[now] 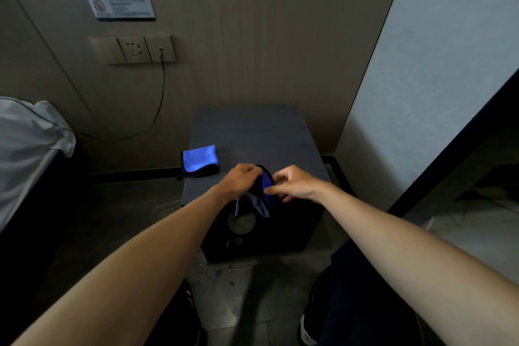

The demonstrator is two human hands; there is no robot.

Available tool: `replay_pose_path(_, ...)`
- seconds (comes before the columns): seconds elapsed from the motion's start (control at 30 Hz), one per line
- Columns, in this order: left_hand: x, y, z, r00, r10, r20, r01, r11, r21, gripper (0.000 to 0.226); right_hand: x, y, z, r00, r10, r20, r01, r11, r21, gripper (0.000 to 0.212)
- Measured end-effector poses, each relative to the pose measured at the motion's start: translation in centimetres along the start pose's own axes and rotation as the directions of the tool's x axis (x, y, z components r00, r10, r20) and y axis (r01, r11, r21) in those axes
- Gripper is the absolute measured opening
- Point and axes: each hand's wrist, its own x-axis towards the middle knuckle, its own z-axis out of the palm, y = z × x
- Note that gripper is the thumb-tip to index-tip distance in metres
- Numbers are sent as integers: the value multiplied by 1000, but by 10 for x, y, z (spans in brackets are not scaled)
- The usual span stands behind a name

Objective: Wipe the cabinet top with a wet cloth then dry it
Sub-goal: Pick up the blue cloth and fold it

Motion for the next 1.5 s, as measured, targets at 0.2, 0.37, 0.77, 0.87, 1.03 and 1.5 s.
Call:
replay_pose_path(0.2,-8,-2,-15,988,156,12,-154,949,276,27,3,-3,-7,998,-5,-59,4,1000,-2,16)
replay_pose_path(0.37,-13,-13,-21,975,220,-36,-190,904,382,34,1,-10,-19,994,-60,-94,56,997,-44,23)
replay_pose_path(0.77,-19,-20,-59,983,-3,186,-39,974,225,35,-5,2,-65,997,48,59,-39,988,-146,42)
replay_pose_path(0.87,-19,-22,-70,937,-63,344,-49,951,306,48,-7,-1,-67,999,46,2,-45,984,-171,26)
replay_pose_path(1.03,-14,-34,-71,935,-59,350,-73,933,351,41,-5,-2,-65,995,97,-5,-97,990,-103,19)
replay_pose_path(1.5,-25,-41,-64,950,-178,258,281,848,-449,21,1,15,-73,987,144,-69,-115,940,320,71)
